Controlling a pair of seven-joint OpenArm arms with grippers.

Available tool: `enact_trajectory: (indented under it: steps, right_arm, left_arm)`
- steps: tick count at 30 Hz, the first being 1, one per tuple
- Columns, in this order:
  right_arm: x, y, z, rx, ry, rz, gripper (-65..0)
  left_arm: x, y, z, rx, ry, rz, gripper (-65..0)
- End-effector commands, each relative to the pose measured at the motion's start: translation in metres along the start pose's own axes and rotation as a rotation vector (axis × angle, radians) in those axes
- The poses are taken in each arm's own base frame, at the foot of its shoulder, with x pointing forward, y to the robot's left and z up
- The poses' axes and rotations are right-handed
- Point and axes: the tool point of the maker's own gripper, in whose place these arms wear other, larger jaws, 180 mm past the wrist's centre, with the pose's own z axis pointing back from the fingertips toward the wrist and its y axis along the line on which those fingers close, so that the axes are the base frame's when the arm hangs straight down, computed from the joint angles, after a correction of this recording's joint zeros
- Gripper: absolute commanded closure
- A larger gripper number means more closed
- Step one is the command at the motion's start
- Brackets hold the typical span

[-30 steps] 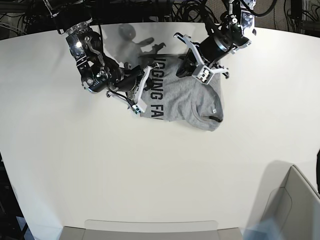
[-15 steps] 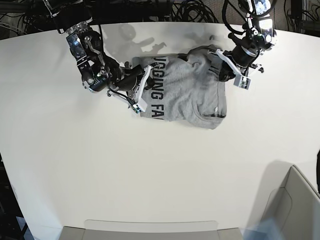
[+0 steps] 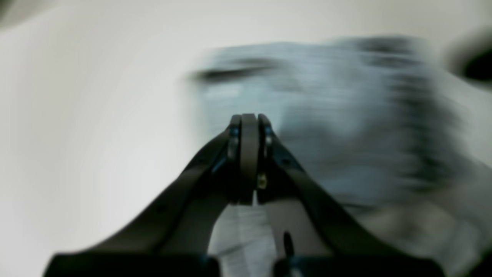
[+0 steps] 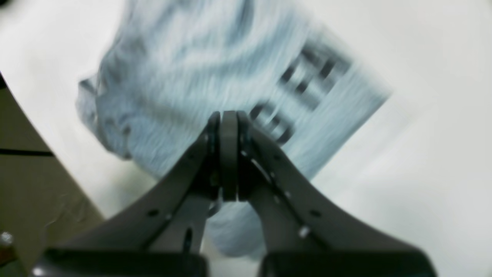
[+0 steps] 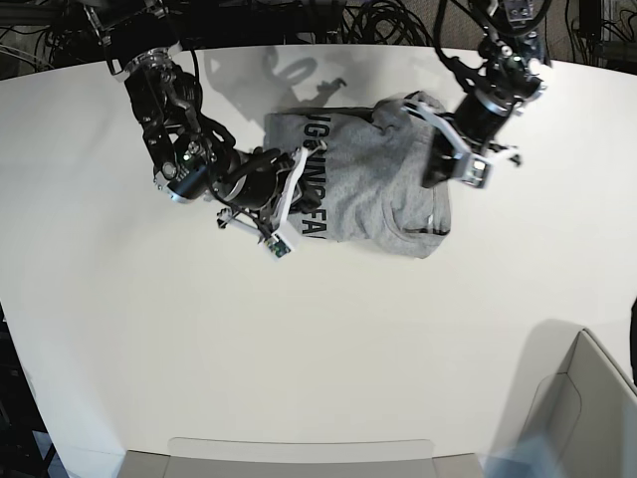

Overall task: Fold the T-shirt properly
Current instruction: 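Grasp the bundle edges with both grippers, then lift and fold the printed half over with both grippers, then release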

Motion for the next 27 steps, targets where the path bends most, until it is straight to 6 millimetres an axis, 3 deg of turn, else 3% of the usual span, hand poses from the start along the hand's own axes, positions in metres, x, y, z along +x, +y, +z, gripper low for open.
enact_trajectory:
  steps: [1,3,6,9,12,16,21,25,27]
  right_arm:
    - [0.017,-0.009,0.002,-0.017,-0.039,0.016,0.0]
    - [0.021,-0.025,-0.004,-0.042,-0.019,0.007,0.0]
    - [0.018,-0.046,-0.016,-0.070,0.031,-0.017,0.0]
    - [0.010,-0.060,-0.024,-0.085,0.073,-0.039,0.0]
    - [-0.007,-0.062,-0.037,-0.079,0.149,-0.037,0.0]
    - [-0.034,-0.057,-0.043,-0.069,0.234,-0.001,0.0]
    - [-0.059,-0.038,-0.047,-0.032,0.292,0.032,0.0]
    - [-0.085,-0.009,-0.051,0.031,0.342,0.064,0.0]
    - [-0.095,0.010,-0.054,0.068,0.363,0.088,0.0]
  left_arm:
    - [0.004,-0.016,-0.003,-0.043,-0.018,0.002,0.0]
    - [-0.001,-0.048,-0.013,-0.128,0.001,0.011,0.0]
    - [-0.010,-0.074,-0.022,-0.187,0.032,0.037,0.0]
    - [-0.029,-0.078,-0.031,-0.192,0.086,0.070,0.0]
    - [-0.062,-0.076,-0.037,-0.193,0.172,0.104,0.0]
    - [-0.085,-0.050,-0.040,-0.165,0.240,0.071,0.0]
    - [-0.103,0.012,-0.028,-0.023,0.279,0.105,0.0]
    - [-0.077,0.049,-0.035,0.051,0.226,0.094,0.0]
    - [-0.068,0.059,-0.043,0.062,0.213,0.090,0.0]
